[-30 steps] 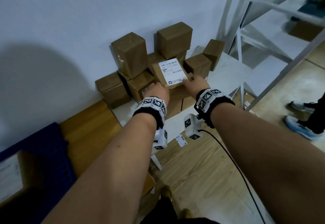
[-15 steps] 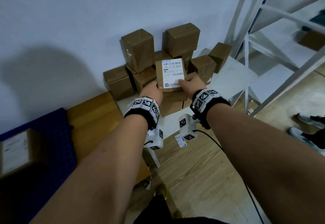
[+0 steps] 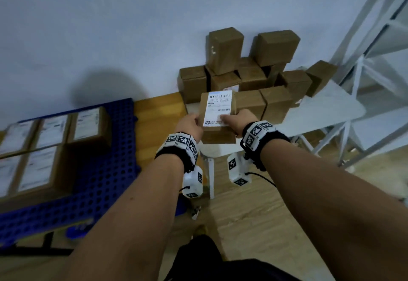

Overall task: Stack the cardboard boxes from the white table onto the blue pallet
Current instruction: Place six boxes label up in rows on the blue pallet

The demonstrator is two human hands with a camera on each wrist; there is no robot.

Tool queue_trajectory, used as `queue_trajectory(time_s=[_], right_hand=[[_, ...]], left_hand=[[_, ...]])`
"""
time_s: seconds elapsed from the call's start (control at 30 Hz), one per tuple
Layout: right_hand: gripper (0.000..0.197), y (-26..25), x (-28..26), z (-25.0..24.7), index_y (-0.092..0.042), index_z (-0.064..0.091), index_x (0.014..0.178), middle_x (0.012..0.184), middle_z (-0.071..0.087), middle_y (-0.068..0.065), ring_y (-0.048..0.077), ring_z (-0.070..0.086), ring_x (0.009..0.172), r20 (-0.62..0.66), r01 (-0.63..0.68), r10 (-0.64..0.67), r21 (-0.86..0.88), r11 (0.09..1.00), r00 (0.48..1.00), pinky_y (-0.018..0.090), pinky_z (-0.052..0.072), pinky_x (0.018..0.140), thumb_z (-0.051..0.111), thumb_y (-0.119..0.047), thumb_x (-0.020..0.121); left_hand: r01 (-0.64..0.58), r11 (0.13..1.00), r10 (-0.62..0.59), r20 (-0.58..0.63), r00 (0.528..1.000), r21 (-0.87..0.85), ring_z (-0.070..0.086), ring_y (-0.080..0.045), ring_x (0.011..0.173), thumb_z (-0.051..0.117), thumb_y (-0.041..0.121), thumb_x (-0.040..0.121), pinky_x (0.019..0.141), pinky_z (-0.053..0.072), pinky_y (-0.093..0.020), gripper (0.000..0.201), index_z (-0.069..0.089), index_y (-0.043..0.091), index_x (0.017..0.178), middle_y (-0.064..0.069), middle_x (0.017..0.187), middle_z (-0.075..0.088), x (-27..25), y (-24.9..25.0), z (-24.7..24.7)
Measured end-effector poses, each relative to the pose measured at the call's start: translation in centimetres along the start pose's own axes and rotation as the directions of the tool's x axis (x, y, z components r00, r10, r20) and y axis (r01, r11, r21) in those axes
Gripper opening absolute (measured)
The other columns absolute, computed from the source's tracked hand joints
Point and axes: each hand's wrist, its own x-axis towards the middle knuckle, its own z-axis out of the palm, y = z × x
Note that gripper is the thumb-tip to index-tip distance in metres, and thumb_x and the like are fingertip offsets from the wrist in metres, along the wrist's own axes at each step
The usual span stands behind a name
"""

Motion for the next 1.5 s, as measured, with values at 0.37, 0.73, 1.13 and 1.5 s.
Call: queue_trajectory(time_s=[0.37,0.73,1.13,1.5], right_hand=[[0.042,-5.6,-4.6,11.9,-0.011,0.060,0.120,0.116,0.066,0.009,0.026,0.065,0.098,0.230,0.177,-0.138,-0.160,0.971,0.963,0.034,0.055,0.082,0.064,-0.036,0.086],[0.042,-11.7,-8.4,25.0,-0.009,0.057,0.120,0.118,0.065,0.010,0.027,0.064,0.094,0.374,0.210,-0.123,-0.201,0.957,0.919,0.034,0.052,0.074,0.068,-0.033,0.086],[0.052,-13.4,-8.9,34.1,-0.007,0.047,0.126,0.121,0.061,0.013,0.031,0.063,0.104,0.367,0.111,-0.005,-0.267,0.957,0.930,0.044,0.054,0.088,0.070,-0.028,0.085],[0.043,-15.2,-8.0,37.5,-0.005,0.046,0.129,0.123,0.059,0.016,0.034,0.061,0.105,0.314,0.093,0.013,-0.321,0.943,0.949,0.041,0.053,0.086,0.059,-0.023,0.092]], left_hand=[[0.296,0.952,-0.305,-0.135,0.943,-0.083,0.059,-0.028,0.107,0.051,0.006,0.086,0.090,0.051,-0.036,0.038,0.060,0.015,0.122,-0.007,0.121,0.062,-6.3,-11.4,-6.8],[0.431,0.899,-0.438,-0.106,0.893,-0.081,0.063,-0.026,0.099,0.056,0.010,0.085,0.086,0.054,-0.038,0.025,0.062,0.020,0.107,-0.006,0.109,0.068,-9.9,-23.1,-14.1],[0.375,0.918,-0.373,-0.039,0.927,0.132,0.057,-0.029,0.109,0.048,0.007,0.089,0.089,0.049,-0.037,0.037,0.055,0.012,0.125,-0.011,0.123,0.058,-10.2,-30.2,-15.6],[0.288,0.916,-0.259,-0.135,0.956,0.280,0.029,-0.024,0.139,0.041,0.012,0.098,0.113,0.028,-0.033,0.046,0.037,0.007,0.144,-0.009,0.151,0.034,-9.0,-35.0,-18.3]])
